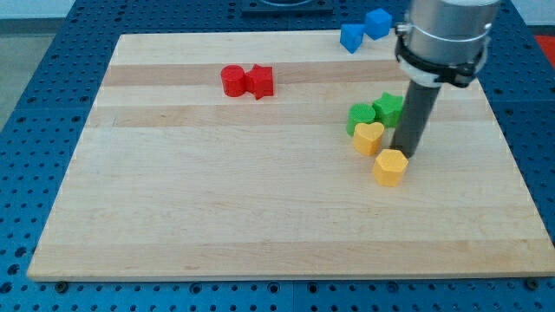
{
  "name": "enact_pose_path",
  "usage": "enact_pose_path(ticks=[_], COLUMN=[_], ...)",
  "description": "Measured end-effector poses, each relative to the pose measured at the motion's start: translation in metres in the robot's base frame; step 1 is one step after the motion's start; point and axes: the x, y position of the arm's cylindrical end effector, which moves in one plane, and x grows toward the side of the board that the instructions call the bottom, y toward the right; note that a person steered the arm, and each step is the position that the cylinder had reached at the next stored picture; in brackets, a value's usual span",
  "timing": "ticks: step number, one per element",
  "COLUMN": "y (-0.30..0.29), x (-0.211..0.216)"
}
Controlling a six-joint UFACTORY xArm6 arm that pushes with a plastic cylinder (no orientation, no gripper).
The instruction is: Move the yellow heart vertically below the red circle
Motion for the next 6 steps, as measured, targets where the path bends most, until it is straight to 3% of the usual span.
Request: enact_pose_path(ticks=[3, 5, 6], y=[0.027, -0.102, -0.120], x=[-0.011, -0.022, 0.000])
